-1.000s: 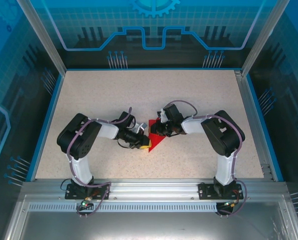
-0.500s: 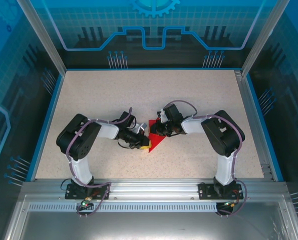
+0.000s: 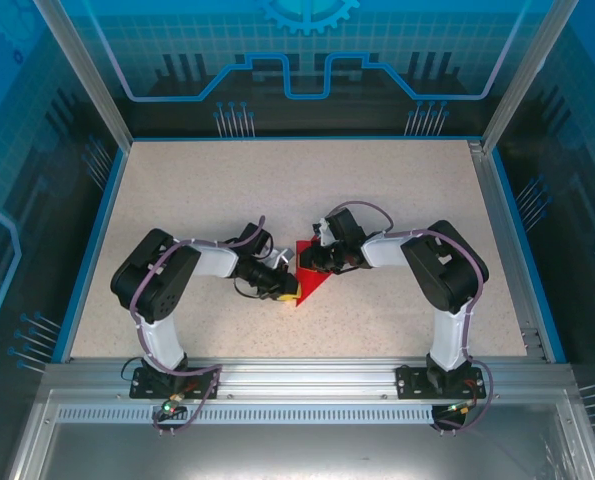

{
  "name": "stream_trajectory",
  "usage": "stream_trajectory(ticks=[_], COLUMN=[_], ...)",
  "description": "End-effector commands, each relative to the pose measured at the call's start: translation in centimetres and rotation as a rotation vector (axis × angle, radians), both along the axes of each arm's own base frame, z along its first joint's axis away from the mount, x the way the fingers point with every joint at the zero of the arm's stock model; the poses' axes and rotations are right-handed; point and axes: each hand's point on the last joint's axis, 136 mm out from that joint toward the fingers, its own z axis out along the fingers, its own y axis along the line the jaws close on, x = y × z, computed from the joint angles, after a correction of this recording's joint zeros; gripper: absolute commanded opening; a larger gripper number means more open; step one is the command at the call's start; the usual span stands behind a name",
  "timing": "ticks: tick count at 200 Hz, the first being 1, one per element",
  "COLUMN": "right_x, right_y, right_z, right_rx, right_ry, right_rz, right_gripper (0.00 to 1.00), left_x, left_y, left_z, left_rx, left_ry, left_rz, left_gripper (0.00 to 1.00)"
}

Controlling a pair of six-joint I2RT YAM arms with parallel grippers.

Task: Fold a paper plane with a square sheet of paper (pick it up from the middle)
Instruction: Fourth fold the wing at the center of the table.

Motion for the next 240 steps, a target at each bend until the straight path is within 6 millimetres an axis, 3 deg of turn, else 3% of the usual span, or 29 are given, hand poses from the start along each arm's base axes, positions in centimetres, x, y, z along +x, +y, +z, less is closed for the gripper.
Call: stream_trajectory(ticks=[1,77,112,149,187,240], right_x=[-1.7,-1.7,-1.8,-2.1,-2.2,-2.4], right_y=[-2.6,-2.7,-2.9,-3.0,-3.0,-3.1], right_z=[-4.5,-4.6,-4.8,-5.1,-5.3,-5.5], right_rx=[-0.145,-0.152,-0.168,-0.174,-0.176,-0.186], right_ry=[0.096,0.099,0.102,0.109,0.113,0.118], right_rz=[-0.025,-0.026,-0.028,-0.020,-0.017,-0.014], right_gripper=[0.16,0.16,0.16,0.16,0.16,0.16], left_x=[-3.0,-3.2,-3.7,-3.1,-0.5,2.7], left_y=[0.7,1.1,2.0,1.9,2.9,-0.5], left_z=[-0.5,-1.0,-1.4,1.6,4.3,7.4], left_rx=[0.051,0.090,0.149,0.096,0.126,-0.072], left_ry=[0.104,0.109,0.110,-0.007,-0.130,-0.167], left_rz=[-0.045,-0.048,-0.043,0.021,0.193,0.232], left_gripper=[0.15,0.02,0.08,0.20,0.18,0.17])
